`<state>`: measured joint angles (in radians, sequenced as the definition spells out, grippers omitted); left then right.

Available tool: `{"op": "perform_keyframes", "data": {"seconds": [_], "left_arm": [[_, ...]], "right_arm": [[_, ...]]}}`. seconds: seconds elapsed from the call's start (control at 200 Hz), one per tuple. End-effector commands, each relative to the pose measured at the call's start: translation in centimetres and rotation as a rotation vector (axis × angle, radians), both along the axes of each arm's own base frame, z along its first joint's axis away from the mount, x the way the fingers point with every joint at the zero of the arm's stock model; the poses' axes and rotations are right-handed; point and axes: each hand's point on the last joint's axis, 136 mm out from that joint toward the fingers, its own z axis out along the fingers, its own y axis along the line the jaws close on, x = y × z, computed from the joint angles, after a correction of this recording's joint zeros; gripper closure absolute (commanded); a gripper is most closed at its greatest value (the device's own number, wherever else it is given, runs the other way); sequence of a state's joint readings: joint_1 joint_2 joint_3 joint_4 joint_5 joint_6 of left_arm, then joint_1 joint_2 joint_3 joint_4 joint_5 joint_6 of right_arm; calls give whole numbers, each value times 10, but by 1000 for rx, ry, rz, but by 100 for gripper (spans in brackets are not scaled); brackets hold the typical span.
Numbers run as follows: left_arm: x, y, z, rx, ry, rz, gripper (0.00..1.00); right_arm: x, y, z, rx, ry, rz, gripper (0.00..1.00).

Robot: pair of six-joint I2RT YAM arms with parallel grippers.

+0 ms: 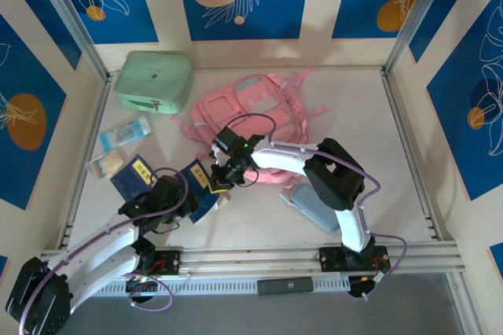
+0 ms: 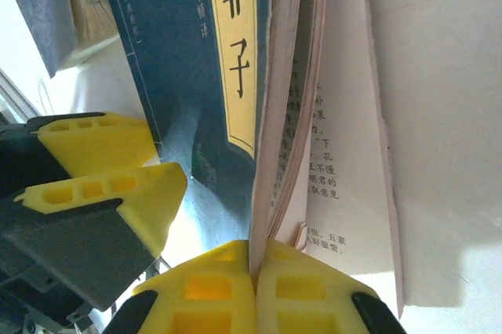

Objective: Pack the student bag
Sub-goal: Pick up the book from the bottom-center of the table, then pass the book.

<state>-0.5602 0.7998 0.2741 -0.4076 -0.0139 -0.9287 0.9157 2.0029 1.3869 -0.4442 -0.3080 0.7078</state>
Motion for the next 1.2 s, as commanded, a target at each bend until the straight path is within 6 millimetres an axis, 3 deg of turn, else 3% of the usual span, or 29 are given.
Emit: {"op": "perform_keyframes", "data": {"seconds": [0.0,0.13,0.27,0.47,0.62,0.74,0.805,0.925,1.195], "left_arm": [[7,0,16,6,-35,-8,42],[15,0,53,-7,-122,-14,35],[20,14,96,19,-192,17,22],[33,3,155,-85,-282,-8,6],[43,-13,187,-238,-306,19,0],[54,-35,211,-519,-360,94,0],[61,-38,218,-610,-400,135,0],[67,-35,221,-622,-402,180,1],[77,-51,235,-763,-409,178,1]], "right_arm": [[-10,8,45,133,-11,14,100],[-17,9,75,210,-26,4,100],[-18,1,106,274,-54,-21,100],[-11,-18,162,389,-107,-65,100],[1,-35,198,498,-125,-93,100],[14,-46,219,555,-161,-108,100],[19,-49,226,584,-168,-124,100],[24,-49,238,639,-176,-119,100],[21,-30,249,775,-151,-79,100]]}}
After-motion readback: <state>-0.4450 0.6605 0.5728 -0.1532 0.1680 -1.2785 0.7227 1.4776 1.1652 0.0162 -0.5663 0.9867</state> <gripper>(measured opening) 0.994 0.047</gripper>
